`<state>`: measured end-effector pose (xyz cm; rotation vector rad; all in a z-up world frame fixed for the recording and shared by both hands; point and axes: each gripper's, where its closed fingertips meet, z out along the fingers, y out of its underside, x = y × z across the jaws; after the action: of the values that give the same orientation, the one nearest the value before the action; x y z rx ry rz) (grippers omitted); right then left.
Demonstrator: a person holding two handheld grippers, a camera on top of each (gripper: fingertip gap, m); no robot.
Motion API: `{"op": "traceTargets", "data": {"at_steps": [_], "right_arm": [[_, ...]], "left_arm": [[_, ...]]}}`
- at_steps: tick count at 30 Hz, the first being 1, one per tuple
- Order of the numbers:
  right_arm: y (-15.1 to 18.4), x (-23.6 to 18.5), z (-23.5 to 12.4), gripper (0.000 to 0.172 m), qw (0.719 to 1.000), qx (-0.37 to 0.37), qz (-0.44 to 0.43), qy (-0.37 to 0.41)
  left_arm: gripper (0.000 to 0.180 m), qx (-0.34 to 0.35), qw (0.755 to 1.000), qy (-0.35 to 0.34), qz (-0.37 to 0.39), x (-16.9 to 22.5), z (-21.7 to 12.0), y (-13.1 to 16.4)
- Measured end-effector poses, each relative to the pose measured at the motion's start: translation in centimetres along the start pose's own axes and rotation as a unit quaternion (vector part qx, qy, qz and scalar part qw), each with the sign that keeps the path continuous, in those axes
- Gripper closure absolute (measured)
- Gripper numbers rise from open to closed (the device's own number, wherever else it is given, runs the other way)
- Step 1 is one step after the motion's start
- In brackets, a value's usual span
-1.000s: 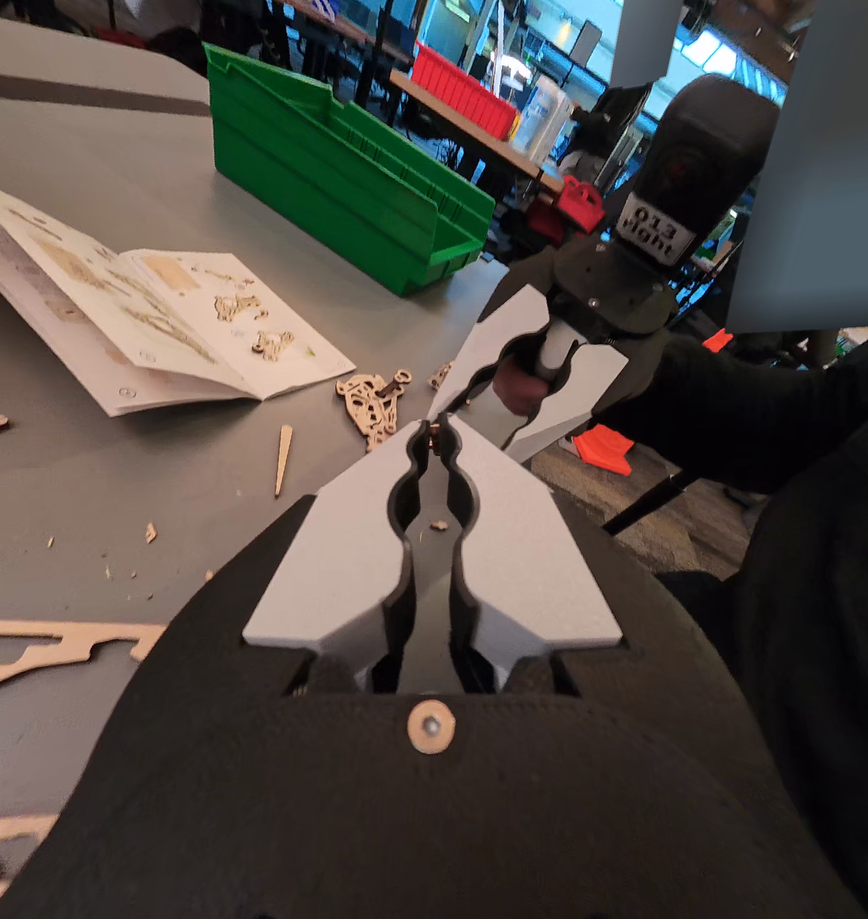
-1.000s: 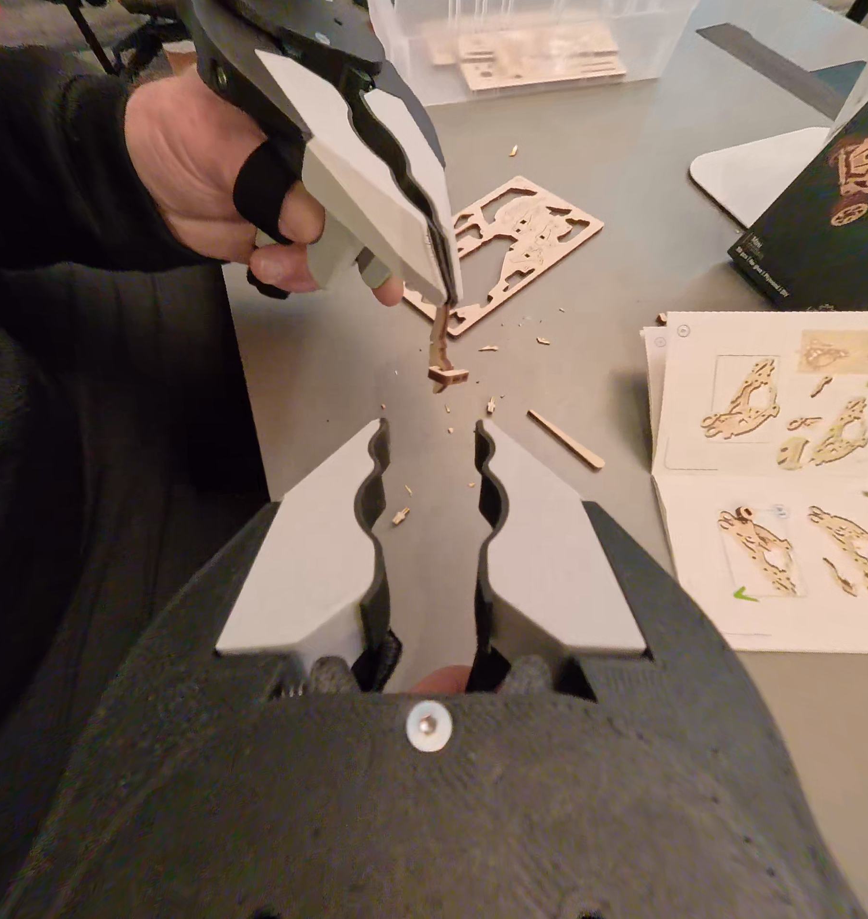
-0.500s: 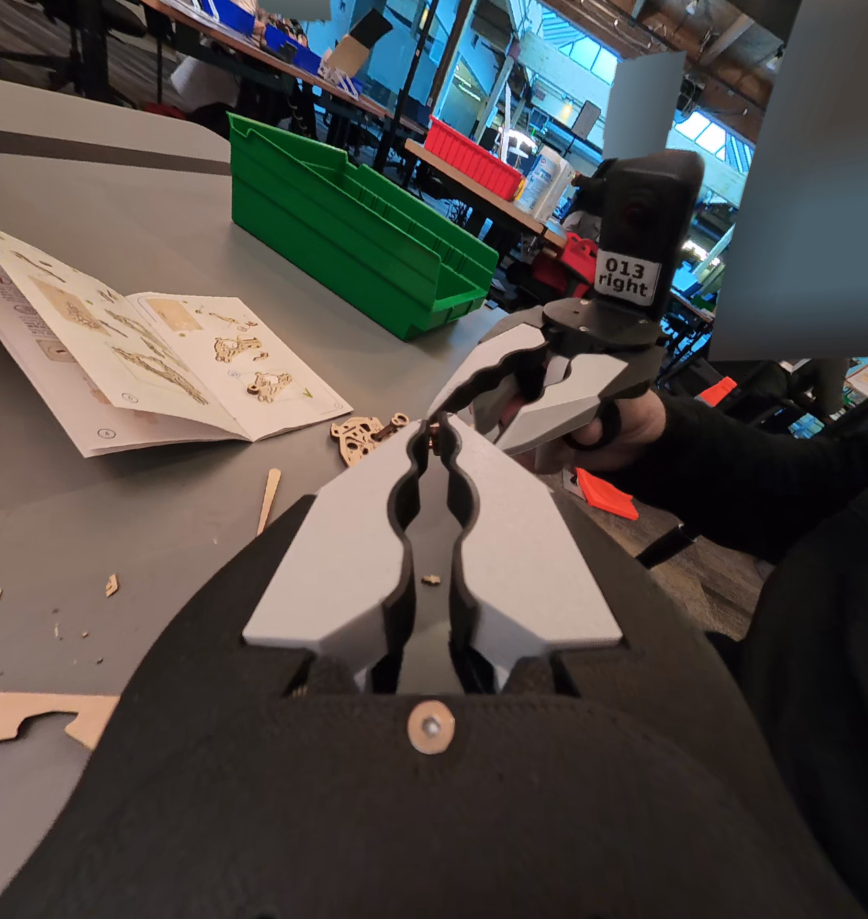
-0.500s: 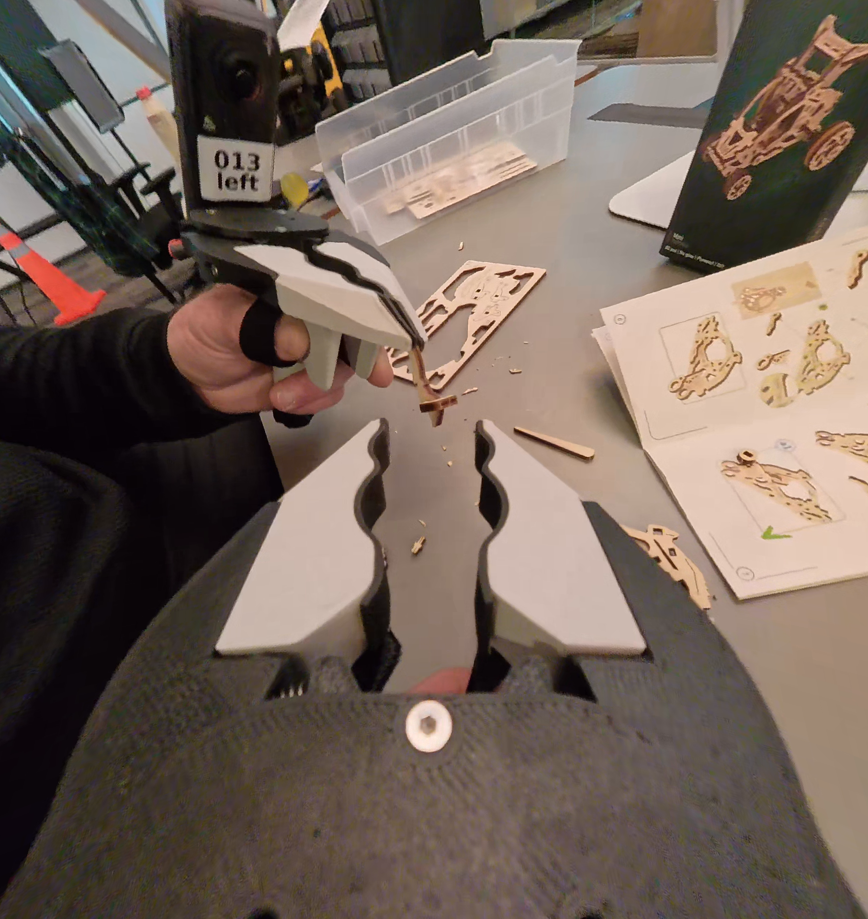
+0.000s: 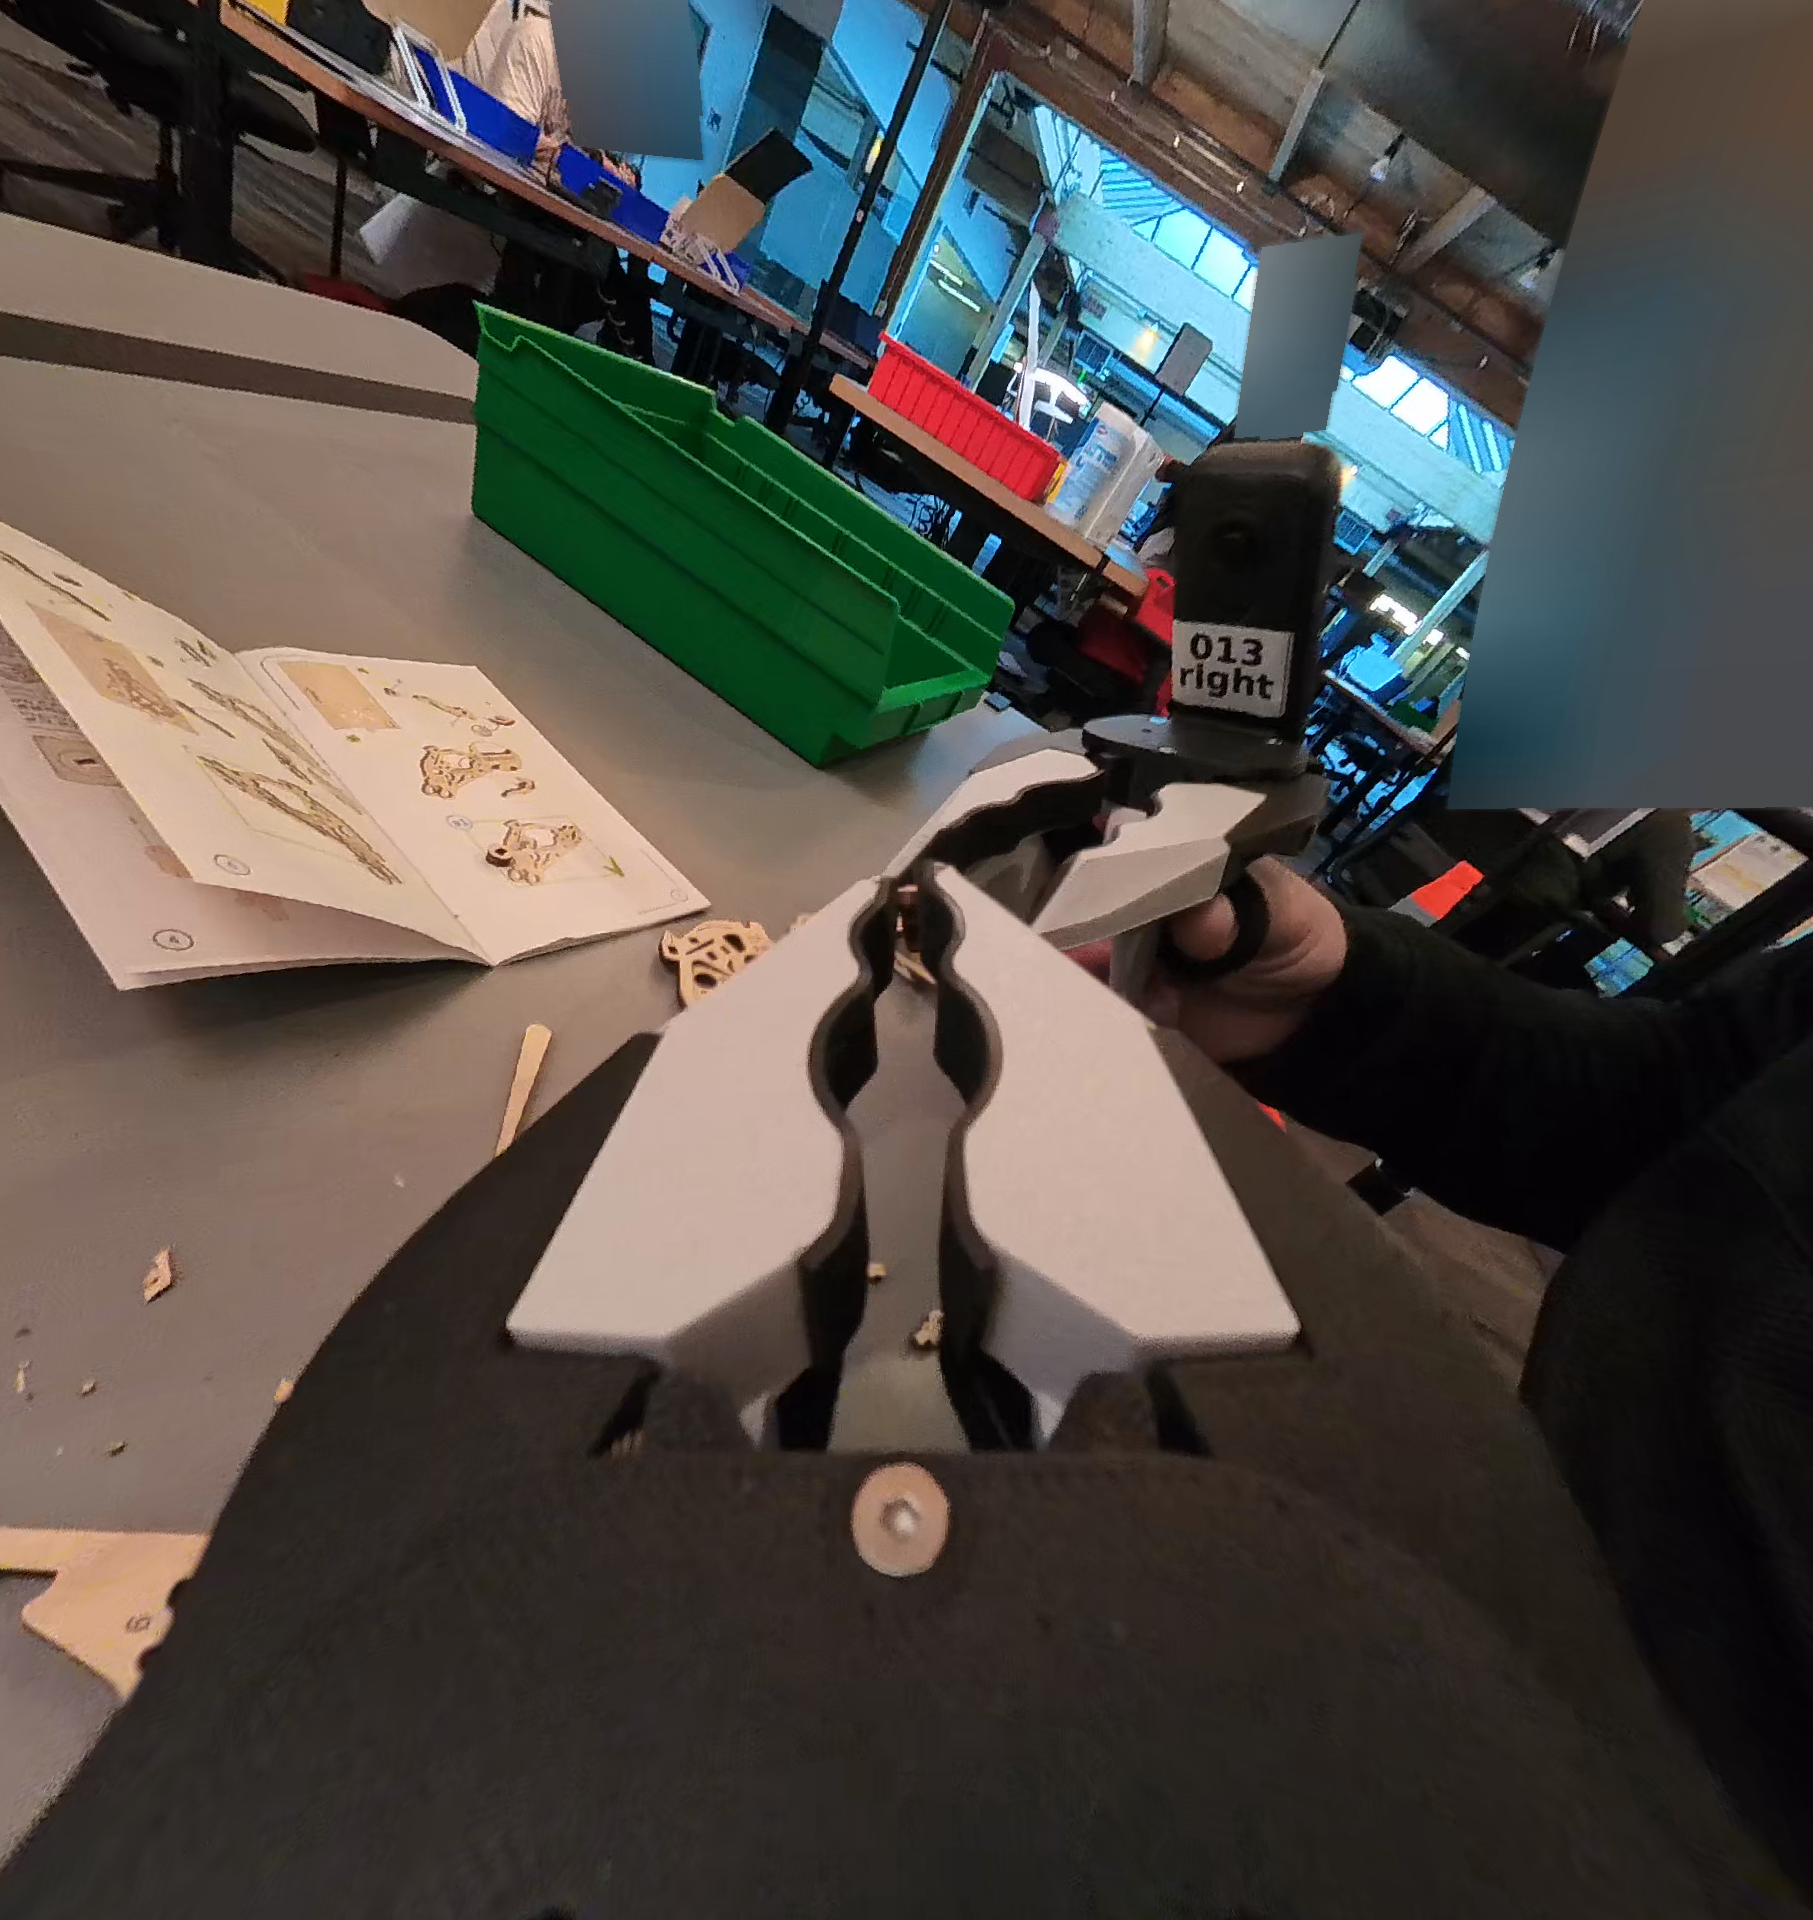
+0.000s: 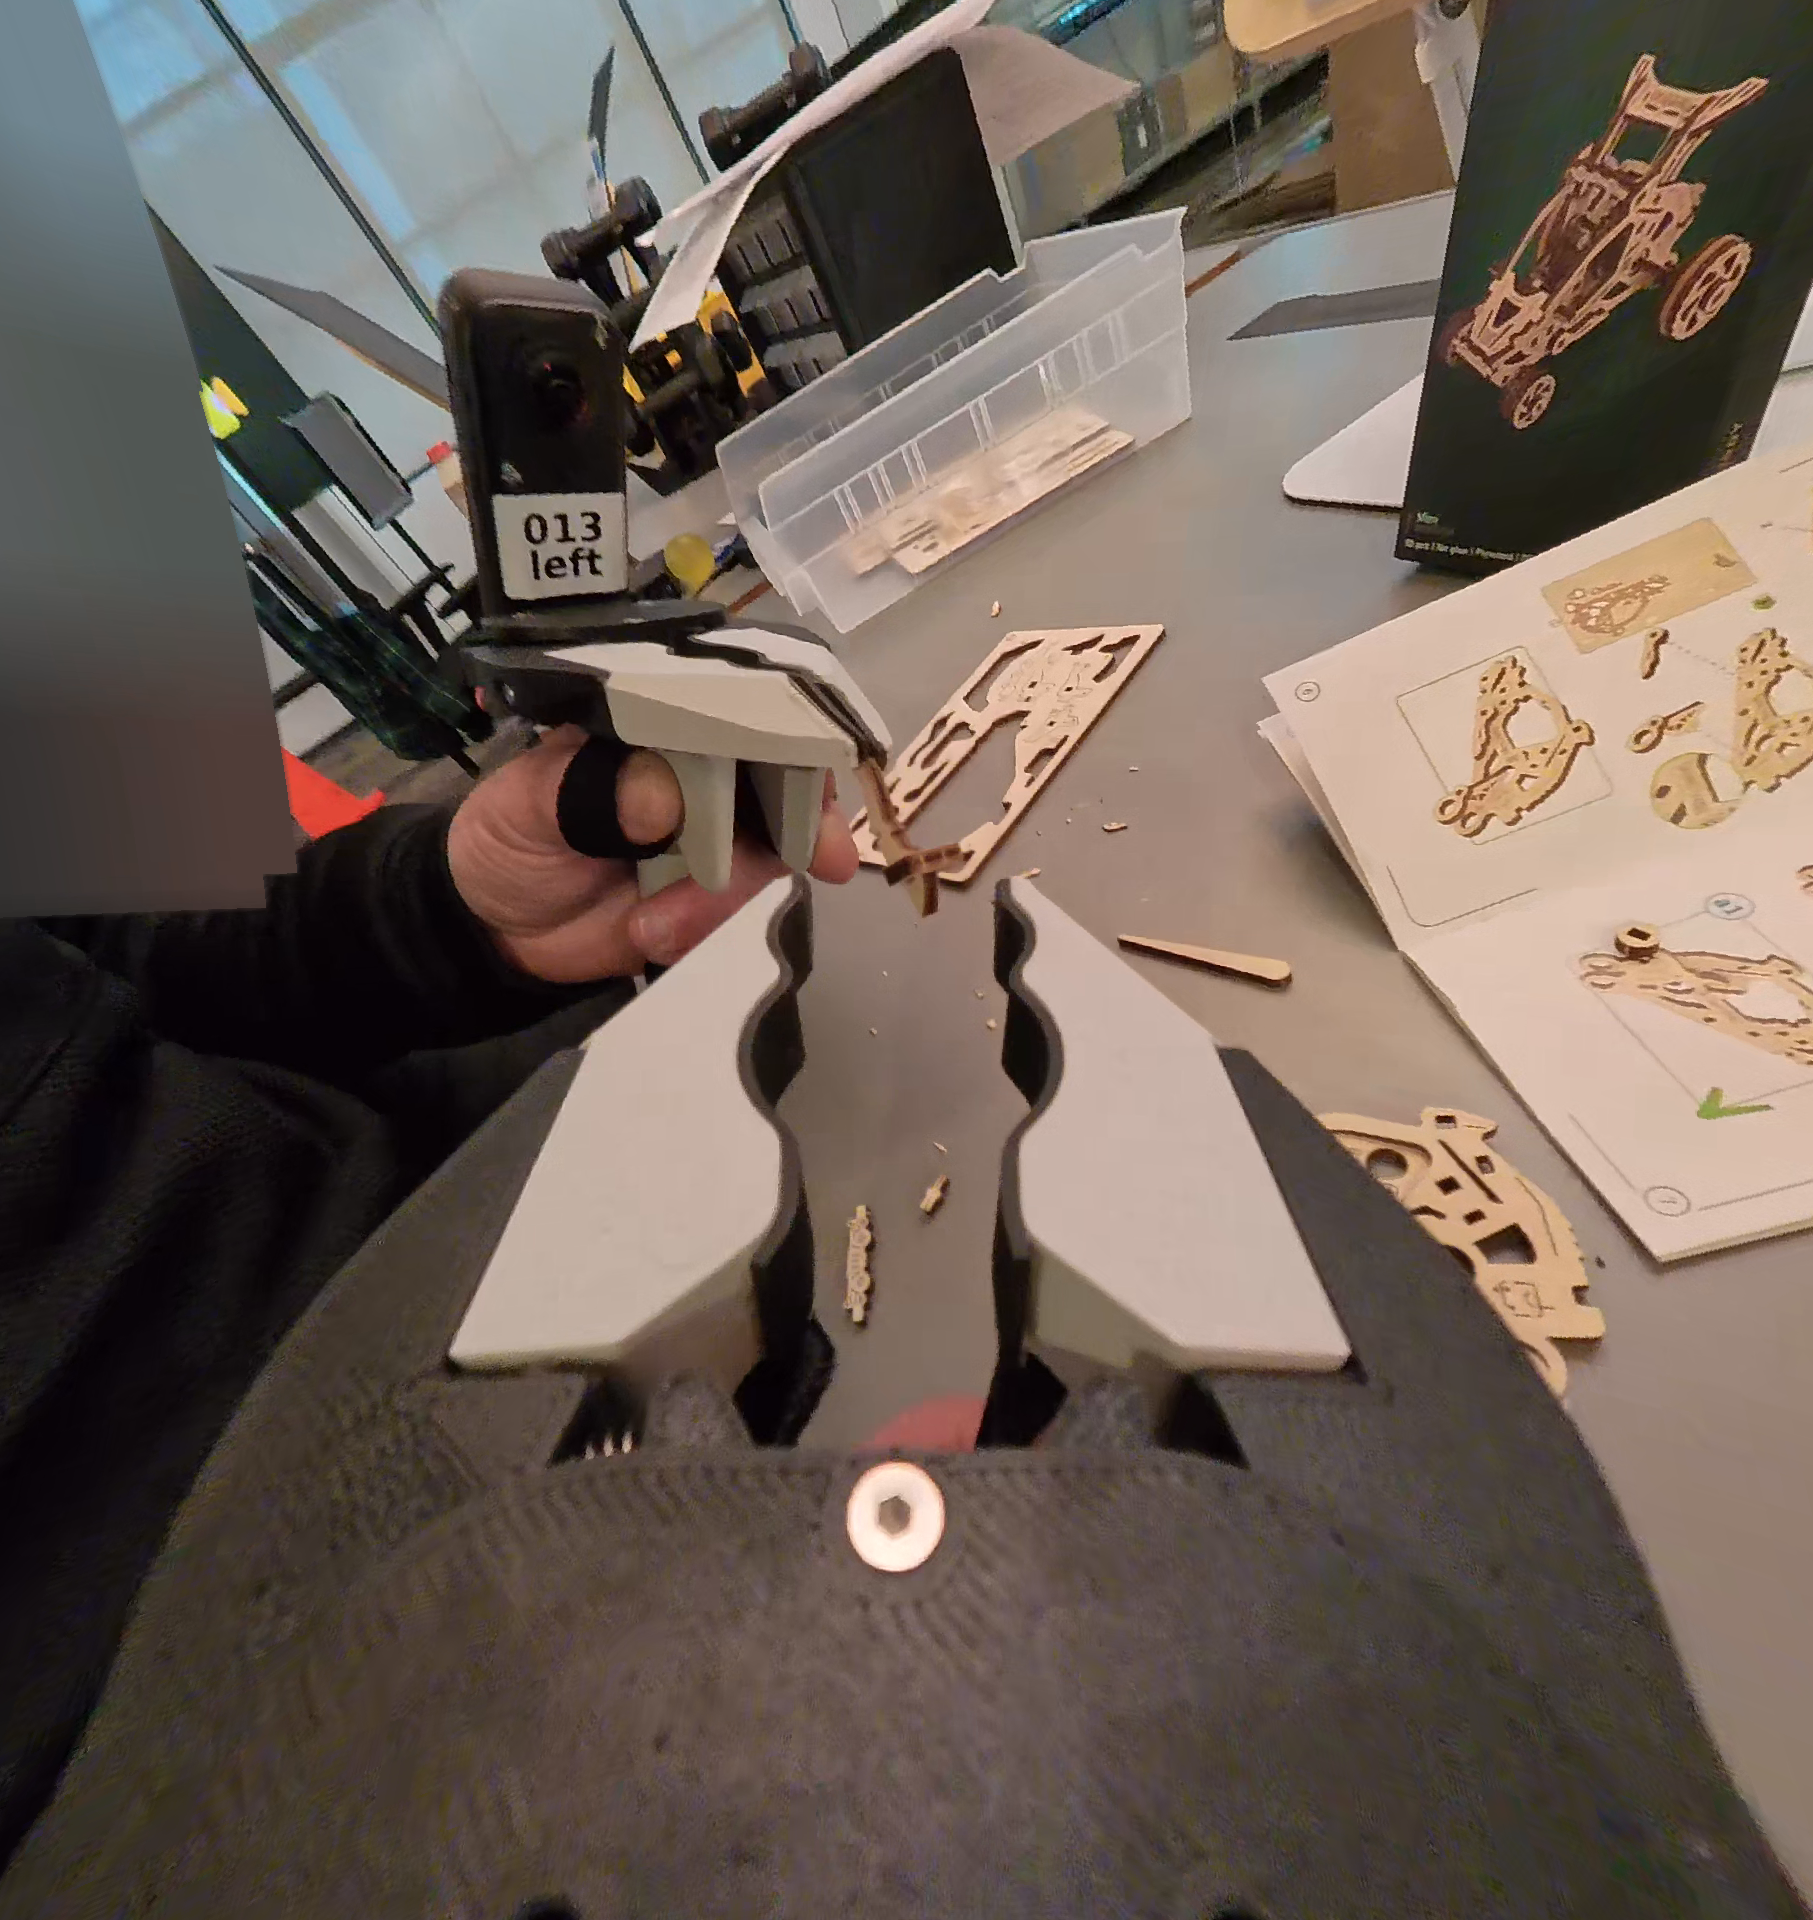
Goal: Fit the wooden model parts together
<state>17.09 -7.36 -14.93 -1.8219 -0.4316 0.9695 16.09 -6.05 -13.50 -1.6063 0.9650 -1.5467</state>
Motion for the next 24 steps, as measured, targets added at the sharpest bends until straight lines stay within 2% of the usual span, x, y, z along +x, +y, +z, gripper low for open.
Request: {"op": "traceTargets", "data": {"at_steps": [9, 24], "right_arm": [[-1.1, -0.3, -0.4, 0.137, 0.997, 0.052, 0.053, -0.031], [-0.8, 0.4, -0.4, 0.138, 0.995, 0.06, 0.077, -0.025]], "left_arm": [[0.179, 0.028, 0.999, 0.007, -0.029, -0.2, 0.2, -0.8], [0.179, 0.052, 0.995, 0.014, -0.085, -0.8, 0.3, -1.2]]}}
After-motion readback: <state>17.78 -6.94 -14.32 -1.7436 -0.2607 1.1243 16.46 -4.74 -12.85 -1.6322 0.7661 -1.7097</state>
